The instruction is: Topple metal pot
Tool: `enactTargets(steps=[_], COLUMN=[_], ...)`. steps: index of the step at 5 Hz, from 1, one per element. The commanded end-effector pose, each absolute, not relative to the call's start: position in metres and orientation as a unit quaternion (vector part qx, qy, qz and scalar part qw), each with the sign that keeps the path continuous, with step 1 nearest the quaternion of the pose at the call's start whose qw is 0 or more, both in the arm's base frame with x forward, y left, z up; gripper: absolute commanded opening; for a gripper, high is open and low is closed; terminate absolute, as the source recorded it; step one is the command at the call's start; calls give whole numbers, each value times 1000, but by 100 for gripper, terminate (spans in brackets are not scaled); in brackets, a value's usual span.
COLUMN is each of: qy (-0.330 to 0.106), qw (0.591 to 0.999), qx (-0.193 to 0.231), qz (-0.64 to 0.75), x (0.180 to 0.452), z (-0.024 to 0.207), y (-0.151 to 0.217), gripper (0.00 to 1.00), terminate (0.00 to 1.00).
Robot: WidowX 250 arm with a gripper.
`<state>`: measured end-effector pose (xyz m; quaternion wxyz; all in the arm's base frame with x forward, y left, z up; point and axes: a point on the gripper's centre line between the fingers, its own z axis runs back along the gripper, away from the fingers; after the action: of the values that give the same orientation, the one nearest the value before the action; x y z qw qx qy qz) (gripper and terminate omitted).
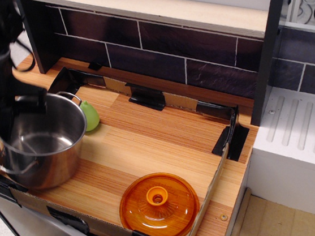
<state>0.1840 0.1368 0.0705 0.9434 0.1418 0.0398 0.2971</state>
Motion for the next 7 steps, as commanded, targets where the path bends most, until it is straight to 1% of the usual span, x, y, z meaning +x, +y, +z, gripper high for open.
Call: enactTargets(steps=[1, 2, 3, 4, 5, 6, 7], qy=[37, 38, 22, 21, 14, 25, -2], qw=[930, 923, 913, 885, 854, 821, 801], qx=[160, 157, 166, 240, 311, 397, 440], qz=[329, 350, 371, 399, 417, 410, 406], x=[212, 229, 247, 259, 261, 259, 259], z=[115, 123, 132, 131, 130, 122, 110], y=[112, 86, 53, 26, 4, -7, -4], gripper=[0, 0, 0, 0, 0, 0, 0], terminate=[0, 0, 0, 0, 0, 0, 0])
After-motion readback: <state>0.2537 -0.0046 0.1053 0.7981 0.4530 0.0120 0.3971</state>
